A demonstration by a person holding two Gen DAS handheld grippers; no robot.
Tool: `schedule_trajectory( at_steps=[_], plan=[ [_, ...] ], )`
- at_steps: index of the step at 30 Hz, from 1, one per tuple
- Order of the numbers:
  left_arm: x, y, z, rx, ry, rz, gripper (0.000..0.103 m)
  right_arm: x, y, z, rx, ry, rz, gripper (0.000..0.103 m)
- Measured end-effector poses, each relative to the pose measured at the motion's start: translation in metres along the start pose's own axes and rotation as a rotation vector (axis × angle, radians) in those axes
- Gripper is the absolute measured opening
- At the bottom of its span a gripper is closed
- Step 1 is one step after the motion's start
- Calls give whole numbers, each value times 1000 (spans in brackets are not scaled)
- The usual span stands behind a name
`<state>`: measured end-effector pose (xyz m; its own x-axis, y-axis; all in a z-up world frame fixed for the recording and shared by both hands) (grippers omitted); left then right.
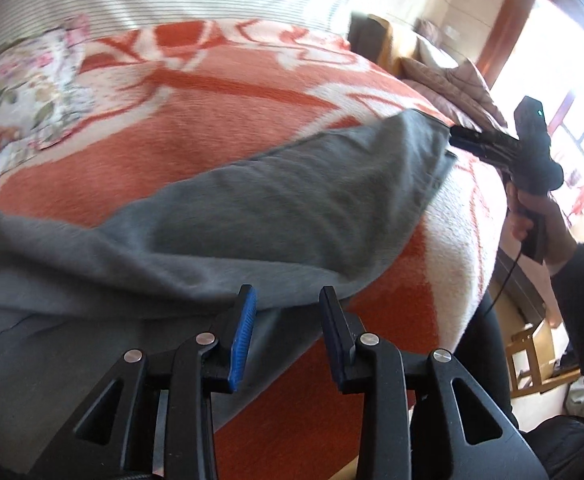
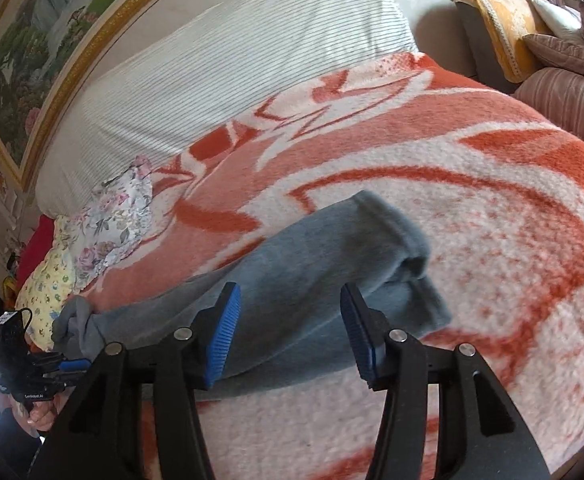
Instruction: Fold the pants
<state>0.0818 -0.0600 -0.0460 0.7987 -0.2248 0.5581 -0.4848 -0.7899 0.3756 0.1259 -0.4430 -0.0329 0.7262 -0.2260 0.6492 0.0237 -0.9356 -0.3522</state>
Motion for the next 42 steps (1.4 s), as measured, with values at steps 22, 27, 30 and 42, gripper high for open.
schedule_trajectory(
  at_steps=[22, 27, 30, 42],
  plan=[
    [-40, -170, -178, 189, 310, -367, 42, -61, -252, 67, 334, -238, -251, 55],
    [-47, -198, -208, 227, 346, -403, 51, -65, -295, 79, 370, -268, -285, 55],
    [-49, -213, -222, 240, 363, -419, 53, -67, -317, 87, 378, -285, -313, 55],
    [-39, -285, -242, 261, 332, -494, 63, -73, -358, 123, 401, -376, -324, 55]
  ],
)
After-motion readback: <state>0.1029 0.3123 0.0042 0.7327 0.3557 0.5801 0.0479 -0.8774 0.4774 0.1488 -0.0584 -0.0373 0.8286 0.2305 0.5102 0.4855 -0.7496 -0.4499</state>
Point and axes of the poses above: each gripper's, at about its wrist camera, not at the fingertips, and z roughly the way its jaws point, y to its right, x to its top, the point moved 4 cm from there along z, roughly the way its jaws point, and after that the axes turned 14 degrees about -x, right-handed, at the moved point
